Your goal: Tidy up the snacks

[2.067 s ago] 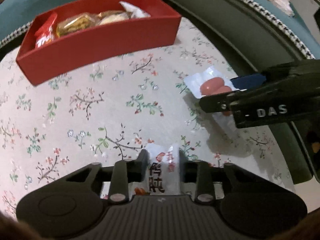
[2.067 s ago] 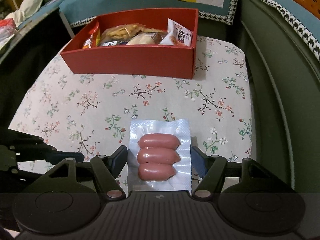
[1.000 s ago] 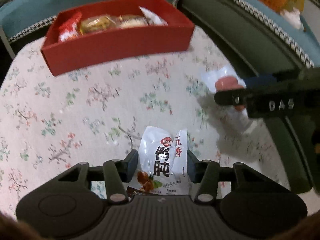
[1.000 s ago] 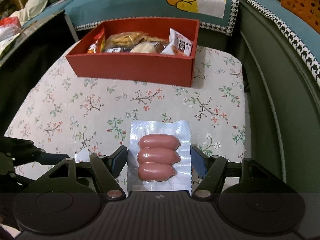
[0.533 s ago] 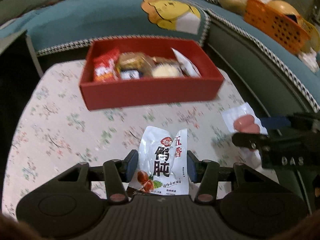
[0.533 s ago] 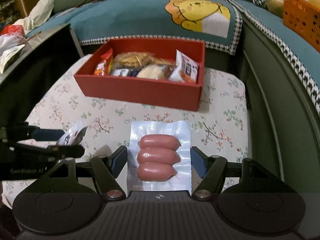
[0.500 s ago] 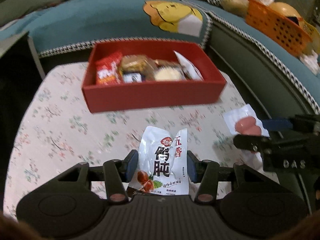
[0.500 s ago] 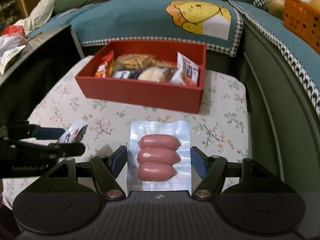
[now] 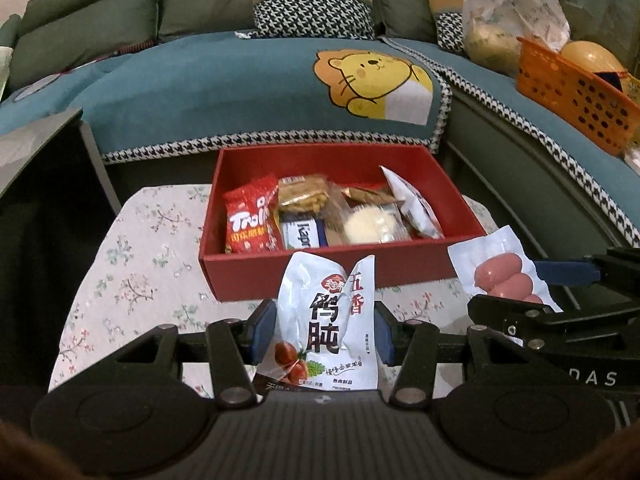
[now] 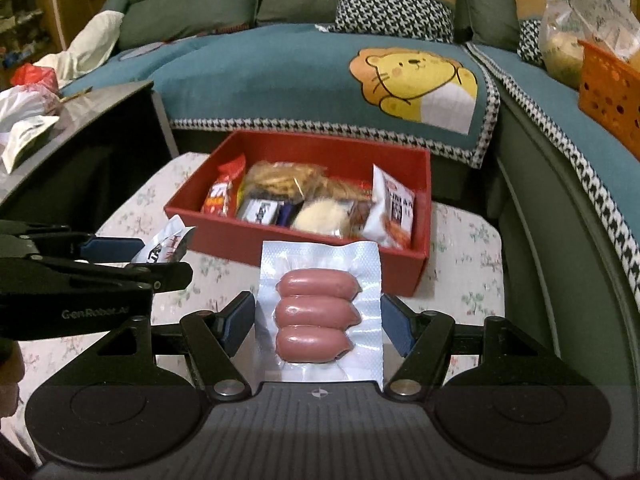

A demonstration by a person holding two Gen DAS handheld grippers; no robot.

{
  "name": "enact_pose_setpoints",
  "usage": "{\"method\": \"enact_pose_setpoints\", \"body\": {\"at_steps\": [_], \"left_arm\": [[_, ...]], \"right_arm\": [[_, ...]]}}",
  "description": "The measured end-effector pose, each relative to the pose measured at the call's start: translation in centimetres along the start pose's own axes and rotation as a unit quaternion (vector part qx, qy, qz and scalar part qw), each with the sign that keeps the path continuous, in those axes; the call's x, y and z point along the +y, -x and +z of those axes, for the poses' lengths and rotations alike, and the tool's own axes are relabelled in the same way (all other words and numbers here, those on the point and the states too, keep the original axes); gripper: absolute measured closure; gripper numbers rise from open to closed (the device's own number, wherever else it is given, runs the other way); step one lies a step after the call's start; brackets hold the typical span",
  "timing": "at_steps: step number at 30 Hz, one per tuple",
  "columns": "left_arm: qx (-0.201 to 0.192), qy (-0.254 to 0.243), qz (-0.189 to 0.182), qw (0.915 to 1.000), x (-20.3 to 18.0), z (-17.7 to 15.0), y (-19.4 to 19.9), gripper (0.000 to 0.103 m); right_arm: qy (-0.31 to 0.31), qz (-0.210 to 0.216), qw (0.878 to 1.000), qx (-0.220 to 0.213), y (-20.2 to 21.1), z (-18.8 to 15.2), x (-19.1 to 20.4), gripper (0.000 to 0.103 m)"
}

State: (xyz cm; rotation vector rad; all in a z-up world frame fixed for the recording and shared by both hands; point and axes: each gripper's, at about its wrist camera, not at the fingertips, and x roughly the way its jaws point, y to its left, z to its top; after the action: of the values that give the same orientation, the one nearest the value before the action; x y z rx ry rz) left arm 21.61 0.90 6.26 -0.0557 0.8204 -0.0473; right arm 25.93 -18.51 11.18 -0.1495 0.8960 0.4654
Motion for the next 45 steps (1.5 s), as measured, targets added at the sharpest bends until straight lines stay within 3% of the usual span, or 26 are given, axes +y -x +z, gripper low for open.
{"method": "enact_pose_setpoints", "body": {"at_steps": [14, 24, 32, 35, 45], "left_arm": [[-0.021, 0.014, 0.023, 0.9994, 1.1, 3.9, -2.9, 0.024], [-0.029, 0.009, 0.051, 0.9982, 1.3, 7.4, -8.3, 0.024], [-0.014, -0.003, 0.074, 0.9972, 1.0, 7.5, -12.3, 0.021], [-0.015, -0.010, 0.084, 0.9963, 0.9, 7.4, -12.4, 0.020], [-0.034, -0.019, 0.103, 0.9940, 0.6, 7.4, -9.0, 0.007]], "right_arm": [[-0.004, -0.011, 1.000, -0.023, -2.5, 3.3, -0.3, 0.029], [-0.032, -0.014, 0.998, -0.054, -7.2, 6.7, -2.1, 0.029], [-0.062, -0.020, 0.996, -0.055, -12.0, 6.4, -3.7, 0.028], [-0.062, -0.027, 0.996, -0.056, -12.3, 6.3, -3.8, 0.020], [-0.056, -0.032, 0.995, -0.073, -9.8, 6.5, -3.5, 0.017]]}}
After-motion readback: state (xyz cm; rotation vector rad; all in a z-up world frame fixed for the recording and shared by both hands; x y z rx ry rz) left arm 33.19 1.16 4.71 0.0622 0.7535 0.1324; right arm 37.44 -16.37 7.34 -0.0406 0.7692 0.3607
